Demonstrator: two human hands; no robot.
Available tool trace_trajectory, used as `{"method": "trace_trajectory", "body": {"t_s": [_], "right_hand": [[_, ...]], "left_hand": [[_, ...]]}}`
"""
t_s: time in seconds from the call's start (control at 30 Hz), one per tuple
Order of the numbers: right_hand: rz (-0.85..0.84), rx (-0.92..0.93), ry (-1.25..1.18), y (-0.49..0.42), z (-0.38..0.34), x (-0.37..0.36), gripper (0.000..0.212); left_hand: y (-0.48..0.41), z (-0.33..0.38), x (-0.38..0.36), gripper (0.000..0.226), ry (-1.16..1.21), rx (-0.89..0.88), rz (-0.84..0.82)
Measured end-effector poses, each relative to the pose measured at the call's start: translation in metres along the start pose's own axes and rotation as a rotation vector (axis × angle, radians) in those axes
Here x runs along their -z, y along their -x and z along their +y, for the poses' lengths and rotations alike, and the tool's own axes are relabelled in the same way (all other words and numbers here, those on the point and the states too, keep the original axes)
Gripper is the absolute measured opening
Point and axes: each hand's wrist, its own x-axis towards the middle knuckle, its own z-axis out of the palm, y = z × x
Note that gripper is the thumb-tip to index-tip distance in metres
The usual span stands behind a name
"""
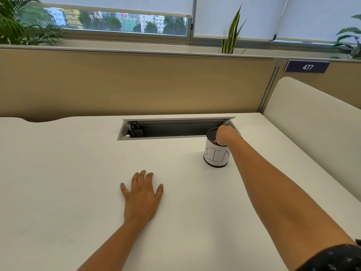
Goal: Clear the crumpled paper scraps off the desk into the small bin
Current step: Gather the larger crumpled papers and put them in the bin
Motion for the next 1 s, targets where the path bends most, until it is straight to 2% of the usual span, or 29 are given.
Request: {"method": "trace_trajectory", "body": {"t_s": [0.2, 0.33, 0.53, 0.7, 0.9, 1.0], "right_hand": [[-0.121, 0.017, 0.030, -0.001, -0.003, 0.005, 0.034], [-0.099, 0.011, 0.006, -0.001, -0.002, 0.003, 0.034], [0.021, -0.003, -0.059, 0.001, -0.001, 0.003, 0.035], [0.207, 0.011, -0.165, 0.013, 0.002, 0.013, 0.027], [0.569, 0.233, -0.545, 0.065, 0.002, -0.002, 0.026], [0.531, 0.352, -0.551, 0.096, -0.008, -0.031, 0.024]], "left_hand": [[0.000, 0.000, 0.001, 0.051, -0.003, 0.004, -0.008], [0.001, -0.001, 0.001, 0.051, -0.001, 0.005, -0.017], [0.001, -0.001, 0.002, 0.052, 0.011, 0.012, -0.014], [0.005, -0.003, 0.005, 0.051, 0.015, 0.020, -0.007], [0.020, -0.013, 0.011, 0.050, 0.039, -0.005, -0.012], [0.033, -0.023, 0.016, 0.050, 0.055, -0.001, -0.010]]}}
